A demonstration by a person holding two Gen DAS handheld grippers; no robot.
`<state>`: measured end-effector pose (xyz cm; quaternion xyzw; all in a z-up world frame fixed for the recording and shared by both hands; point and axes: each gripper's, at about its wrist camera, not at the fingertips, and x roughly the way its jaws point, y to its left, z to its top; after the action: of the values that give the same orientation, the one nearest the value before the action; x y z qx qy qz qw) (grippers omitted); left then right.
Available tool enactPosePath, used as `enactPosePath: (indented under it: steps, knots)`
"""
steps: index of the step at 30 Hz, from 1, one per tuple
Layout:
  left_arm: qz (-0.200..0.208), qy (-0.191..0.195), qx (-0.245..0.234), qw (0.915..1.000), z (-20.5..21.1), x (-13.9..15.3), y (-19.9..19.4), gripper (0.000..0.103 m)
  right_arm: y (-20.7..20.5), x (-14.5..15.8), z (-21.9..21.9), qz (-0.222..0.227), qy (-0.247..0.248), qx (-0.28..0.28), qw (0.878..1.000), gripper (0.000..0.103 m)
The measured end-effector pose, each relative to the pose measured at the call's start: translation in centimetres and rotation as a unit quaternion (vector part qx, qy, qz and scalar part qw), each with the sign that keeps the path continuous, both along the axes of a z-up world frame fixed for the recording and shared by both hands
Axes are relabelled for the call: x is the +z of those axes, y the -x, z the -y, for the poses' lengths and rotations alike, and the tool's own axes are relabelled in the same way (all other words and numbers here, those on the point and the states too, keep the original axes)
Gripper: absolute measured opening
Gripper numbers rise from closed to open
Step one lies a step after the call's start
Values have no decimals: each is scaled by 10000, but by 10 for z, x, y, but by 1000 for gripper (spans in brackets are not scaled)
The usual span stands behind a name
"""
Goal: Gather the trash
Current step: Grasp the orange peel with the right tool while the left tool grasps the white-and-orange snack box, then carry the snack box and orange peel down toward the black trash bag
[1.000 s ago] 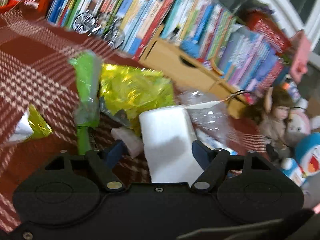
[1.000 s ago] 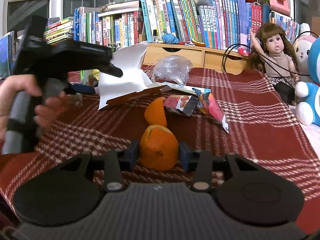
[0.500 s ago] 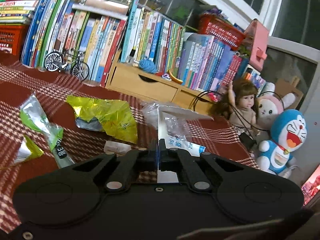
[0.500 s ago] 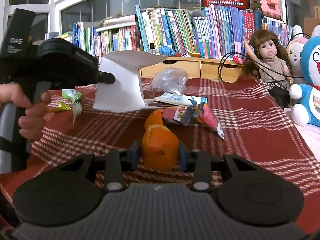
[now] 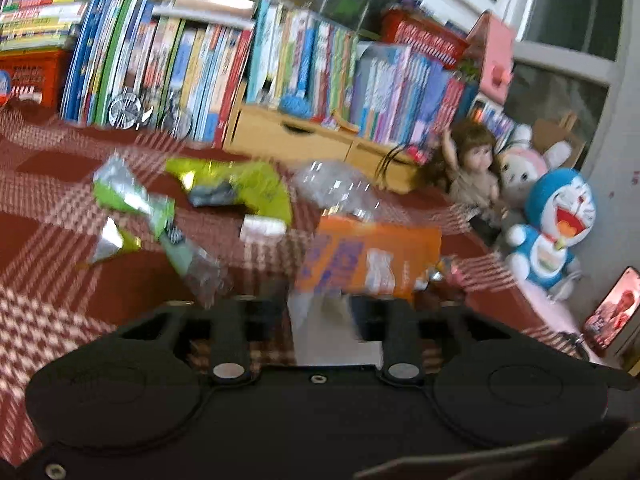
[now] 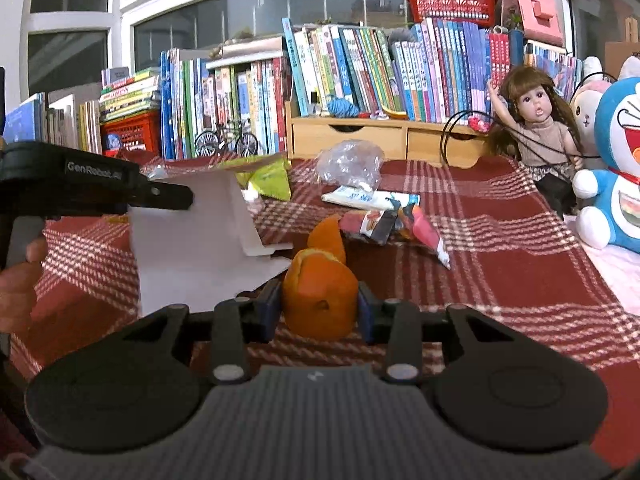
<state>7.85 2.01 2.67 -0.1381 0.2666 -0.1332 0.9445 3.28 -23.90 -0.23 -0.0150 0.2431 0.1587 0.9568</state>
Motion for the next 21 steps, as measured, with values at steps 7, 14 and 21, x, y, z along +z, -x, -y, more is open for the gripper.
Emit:
enactPosePath:
  steps: [7, 14, 21]
  knots:
    - [-593, 379, 143, 9974, 10, -32, -20, 3, -2, -10, -8, -190, 41, 41, 9998, 43]
    - [182, -104, -52, 9998, 16, -3, 18, 0, 13, -4, -10, -41, 135, 138, 9998, 42]
    - [557, -453, -268, 9971, 5, 20, 83, 0, 41, 5, -10, 17, -36, 367, 9993, 42]
